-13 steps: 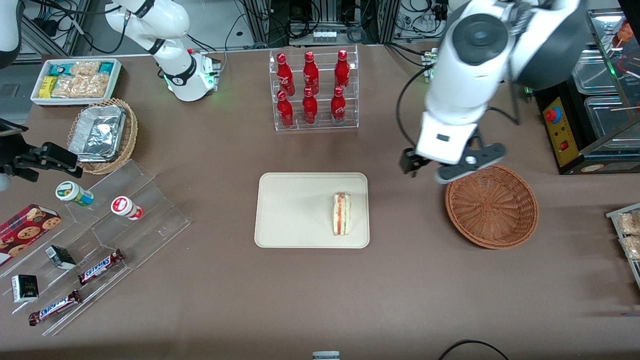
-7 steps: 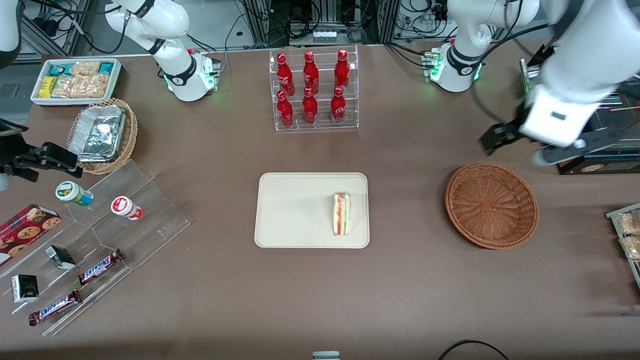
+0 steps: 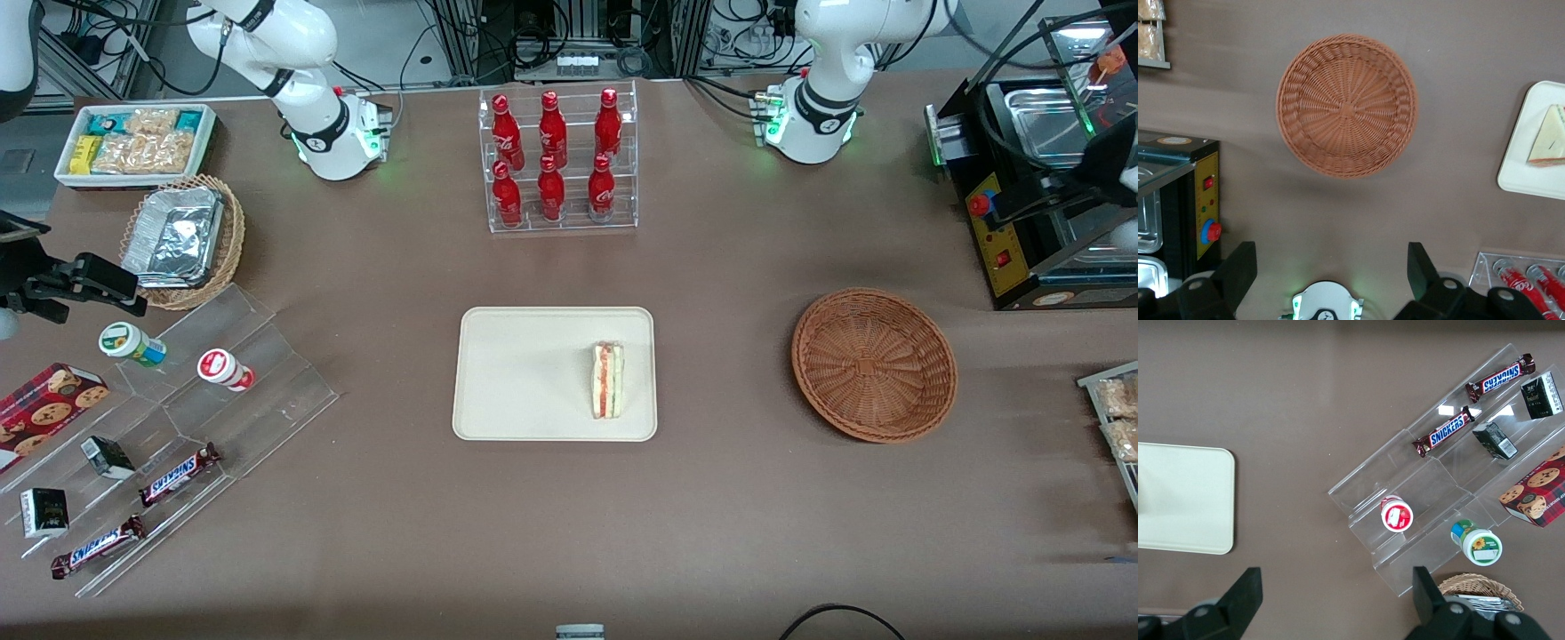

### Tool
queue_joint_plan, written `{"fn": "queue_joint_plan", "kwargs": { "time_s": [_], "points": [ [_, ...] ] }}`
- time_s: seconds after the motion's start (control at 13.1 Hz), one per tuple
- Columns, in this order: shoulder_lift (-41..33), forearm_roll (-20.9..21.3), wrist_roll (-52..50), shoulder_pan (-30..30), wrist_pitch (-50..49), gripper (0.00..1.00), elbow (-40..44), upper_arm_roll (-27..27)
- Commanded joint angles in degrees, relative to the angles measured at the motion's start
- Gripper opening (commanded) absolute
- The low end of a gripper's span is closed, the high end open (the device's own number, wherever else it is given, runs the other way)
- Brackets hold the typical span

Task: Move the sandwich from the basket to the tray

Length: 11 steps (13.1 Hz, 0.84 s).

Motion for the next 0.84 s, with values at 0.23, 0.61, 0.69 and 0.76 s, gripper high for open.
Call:
{"fn": "queue_joint_plan", "kwargs": {
  "time_s": [0.23,0.61,0.69,0.76],
  "points": [
    [-5.73,-0.82,3.37,-1.32,0.32,1.00,-7.02,0.20],
    [-1.25,-0.38,5.99,-0.89,0.41,1.00,0.26,-0.07],
    [-0.55,-0.20,7.84,-0.89,0.41,1.00,1.67,-0.07],
    [-0.28,-0.20,8.38,-1.06,0.59,1.00,2.03,-0.16]
  ]
}}
